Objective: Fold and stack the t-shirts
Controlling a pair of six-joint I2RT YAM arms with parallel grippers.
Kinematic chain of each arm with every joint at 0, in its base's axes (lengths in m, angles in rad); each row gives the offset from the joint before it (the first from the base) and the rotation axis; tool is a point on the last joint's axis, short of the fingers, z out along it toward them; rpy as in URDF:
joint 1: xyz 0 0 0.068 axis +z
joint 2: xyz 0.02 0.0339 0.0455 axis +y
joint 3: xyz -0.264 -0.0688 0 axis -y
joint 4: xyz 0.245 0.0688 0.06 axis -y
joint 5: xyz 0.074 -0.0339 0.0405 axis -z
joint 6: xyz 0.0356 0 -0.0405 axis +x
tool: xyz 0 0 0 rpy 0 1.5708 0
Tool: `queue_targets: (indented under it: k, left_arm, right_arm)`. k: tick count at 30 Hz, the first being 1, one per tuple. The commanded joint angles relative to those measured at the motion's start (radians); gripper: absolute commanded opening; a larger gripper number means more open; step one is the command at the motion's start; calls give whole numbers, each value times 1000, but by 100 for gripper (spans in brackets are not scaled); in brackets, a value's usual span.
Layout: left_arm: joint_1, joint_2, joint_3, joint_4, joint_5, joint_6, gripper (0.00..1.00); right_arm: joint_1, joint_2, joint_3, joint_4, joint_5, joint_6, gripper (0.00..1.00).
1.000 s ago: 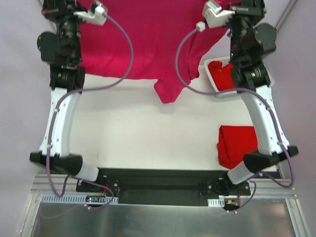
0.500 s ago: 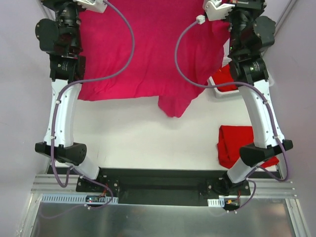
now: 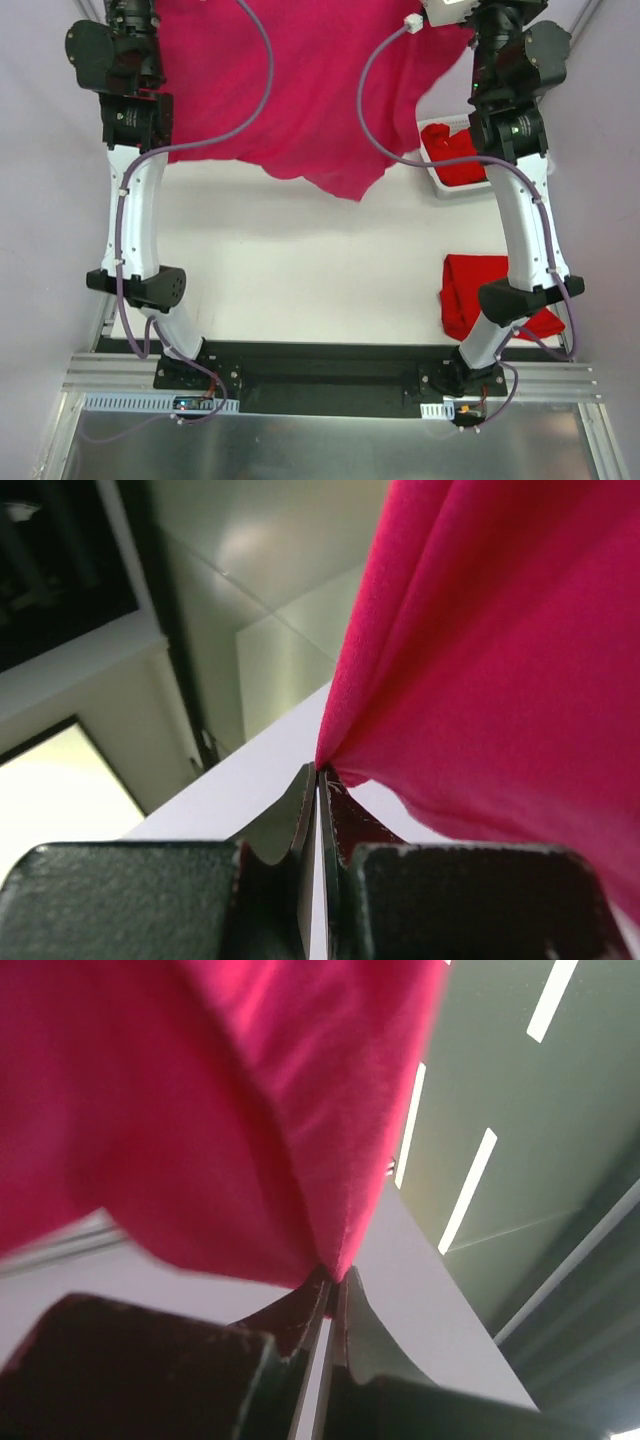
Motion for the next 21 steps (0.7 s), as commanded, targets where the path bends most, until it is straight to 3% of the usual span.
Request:
queue_targets:
  k: [1,2,3,4,6,8,10,11,12,13,15,16,17,19,20,21]
  left_arm:
    - [5,-143,-112,35,-159,-10,0]
    - [15,-217,-269,61,-160,-40,0]
    - [17,-368,-442,163,-131,-59,0]
    - [17,-424,-735,219,-87,-48,0]
    - [11,-489,-897,274,-92,-21,0]
    - [21,-480,-898,259,-91,-21,0]
    - [28,-404,-693,206,-77,-18,0]
    - [31,-364,-587,169,-74,-19,0]
    - [32,-260,-348,137,-74,-6,0]
    - [31,-206,-229,80,-70,2,0]
    - [29,-83,21,35,-66,30,0]
    - [29,-66,39,22,-83,30,0]
    - [29,-70,17,18,-117,22,0]
    - [29,-197,-269,34,-185,-37,0]
    - [29,-266,-413,108,-171,-51,0]
    - [28,-388,-676,154,-116,-41,0]
  right_arm:
    - [-20,-187,-83,96,63,-10,1]
    - [-24,-240,-330,129,64,5,1]
    - [-22,-296,-434,160,66,12,1]
    - [-24,-353,-532,200,72,9,1]
    - [-27,-374,-636,209,89,16,1]
    - [-39,-334,-519,177,75,16,1]
    - [-45,-261,-353,115,41,4,1]
    - [-50,-168,-121,82,20,-10,1]
    - [-48,-109,-17,55,8,-25,1]
    - [-50,-67,78,21,-5,-43,1]
    - [-50,-39,95,33,-13,-85,1]
    - [-50,-62,34,65,-3,-76,1]
    - [-48,-108,-46,82,18,-55,1]
    - [-50,-247,-342,150,33,-19,1]
    - [-47,-284,-434,168,52,-16,1]
    - [-44,-339,-496,181,66,-4,1]
